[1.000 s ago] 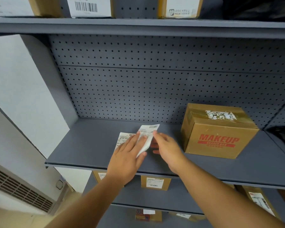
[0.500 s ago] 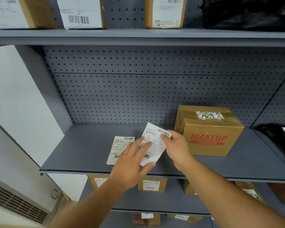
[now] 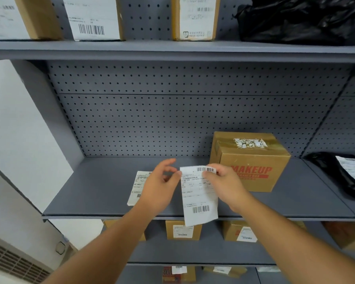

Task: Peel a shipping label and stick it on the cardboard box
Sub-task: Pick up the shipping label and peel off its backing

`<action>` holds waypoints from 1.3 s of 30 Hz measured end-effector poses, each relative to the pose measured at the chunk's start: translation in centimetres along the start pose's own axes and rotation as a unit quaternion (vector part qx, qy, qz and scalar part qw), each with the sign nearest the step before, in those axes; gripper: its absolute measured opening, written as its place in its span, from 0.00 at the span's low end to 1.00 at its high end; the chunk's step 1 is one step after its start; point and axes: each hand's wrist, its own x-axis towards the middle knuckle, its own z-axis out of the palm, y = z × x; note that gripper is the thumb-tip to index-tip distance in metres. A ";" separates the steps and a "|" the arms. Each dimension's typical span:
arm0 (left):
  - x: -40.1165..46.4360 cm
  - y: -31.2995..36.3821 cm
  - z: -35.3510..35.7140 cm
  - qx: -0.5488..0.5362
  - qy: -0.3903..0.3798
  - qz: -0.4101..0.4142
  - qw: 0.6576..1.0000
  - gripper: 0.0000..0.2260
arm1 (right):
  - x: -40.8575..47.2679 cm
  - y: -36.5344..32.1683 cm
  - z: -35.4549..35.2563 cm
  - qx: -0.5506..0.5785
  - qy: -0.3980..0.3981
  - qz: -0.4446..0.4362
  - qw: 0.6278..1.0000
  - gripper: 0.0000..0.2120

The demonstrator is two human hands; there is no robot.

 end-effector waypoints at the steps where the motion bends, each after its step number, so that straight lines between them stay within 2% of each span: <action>1: 0.0 0.4 -0.1 0.000 0.001 -0.006 1.000 0.08 | -0.2 -0.1 -0.3 -0.011 -0.007 -0.004 1.000 0.09; 3: -0.2 0.7 -0.3 -0.008 -0.010 -0.012 1.000 0.04 | -0.5 -0.4 -0.9 -0.037 -0.017 -0.013 0.999 0.09; 8: -0.6 1.0 -0.5 -0.046 -0.067 -0.031 0.996 0.06 | -1.2 -1.1 -2.4 -0.099 -0.027 -0.045 0.994 0.07; 14: -1.3 2.0 -0.6 -0.121 -0.191 -0.076 0.971 0.13 | -2.1 -1.7 -3.5 -0.111 -0.028 -0.061 0.992 0.05; 17: -1.7 2.6 -0.5 -0.148 -0.225 -0.083 0.959 0.16 | -2.5 -1.9 -3.9 -0.118 -0.032 -0.066 0.990 0.06; 25: -2.1 3.3 -0.7 -0.162 -0.264 -0.078 0.948 0.13 | -3.1 -2.2 -4.1 -0.142 -0.030 -0.072 0.987 0.06; 39: -2.6 3.8 -0.7 -0.181 -0.277 -0.069 0.941 0.10 | -3.3 -2.0 -3.6 -0.137 -0.027 -0.087 0.986 0.05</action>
